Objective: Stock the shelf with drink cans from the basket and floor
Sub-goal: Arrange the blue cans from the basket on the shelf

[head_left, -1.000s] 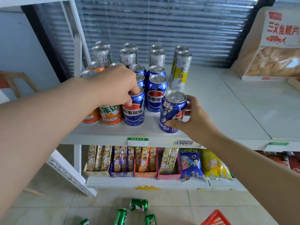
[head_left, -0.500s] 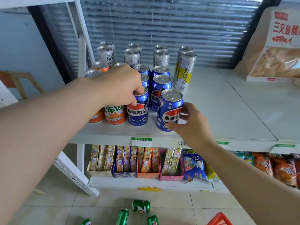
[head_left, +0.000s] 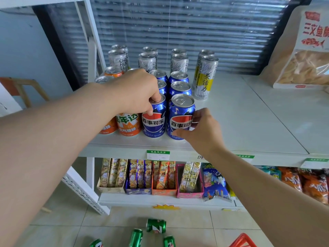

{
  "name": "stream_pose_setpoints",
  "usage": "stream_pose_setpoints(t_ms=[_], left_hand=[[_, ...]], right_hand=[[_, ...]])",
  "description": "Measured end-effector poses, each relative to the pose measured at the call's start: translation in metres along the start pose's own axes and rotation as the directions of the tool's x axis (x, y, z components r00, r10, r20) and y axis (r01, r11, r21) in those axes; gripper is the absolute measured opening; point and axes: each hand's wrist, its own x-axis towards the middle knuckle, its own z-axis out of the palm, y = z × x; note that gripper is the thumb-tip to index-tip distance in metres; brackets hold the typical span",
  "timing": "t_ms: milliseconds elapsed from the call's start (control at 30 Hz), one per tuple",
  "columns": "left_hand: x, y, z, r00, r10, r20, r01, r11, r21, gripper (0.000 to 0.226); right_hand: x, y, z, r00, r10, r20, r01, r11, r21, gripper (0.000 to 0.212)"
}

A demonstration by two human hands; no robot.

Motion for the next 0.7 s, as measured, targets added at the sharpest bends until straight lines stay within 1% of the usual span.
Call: stream_pose_setpoints(t_ms=[200,333,433,500,567,633,700], left_hand=[[-0.003,0.001,-0.001,1.0,0.0,-0.01,0.0,1.0,-0.002,0.044],[-0.005,0.0,0.002,1.0,0.0,-0.031,0.0,1.0,-0.008,0.034],[-0.009,0.002,0.003,0.999,-0.002,-0.047,0.002,1.0,-0.012,0.03],[-0.012,0.003,0.003,0.998,-0.004,-0.07,0.003,1.0,-0.02,0.034],[-0.016,0.005,0.005,0.996,-0.022,-0.086,0.018,0.999,-0.048,0.042],[-0.02,0.006,0.009,0.994,-0.046,-0.104,0.037,0.995,-0.091,0.049],[-0.024,0.006,0.014,0.988,-0.075,-0.137,0.053,0.986,-0.158,0.052]], right_hand=[[-0.002,-0.001,0.008,1.0,-0.012,-0.017,0.013,1.0,0.024,0.061],[-0.002,-0.001,0.008,1.0,-0.009,-0.007,0.009,1.0,0.029,0.064],[-0.003,-0.001,0.006,1.0,0.006,0.013,-0.006,1.0,0.013,0.07],[-0.003,-0.001,0.003,0.999,0.015,0.036,-0.015,1.0,-0.008,0.076],[-0.005,-0.001,-0.001,0.998,0.015,0.069,-0.012,0.999,-0.041,0.083],[-0.008,0.0,-0.005,0.996,0.014,0.092,-0.009,0.998,-0.054,0.092],[-0.012,0.001,-0.007,0.993,0.016,0.113,-0.011,0.999,-0.043,0.094]])
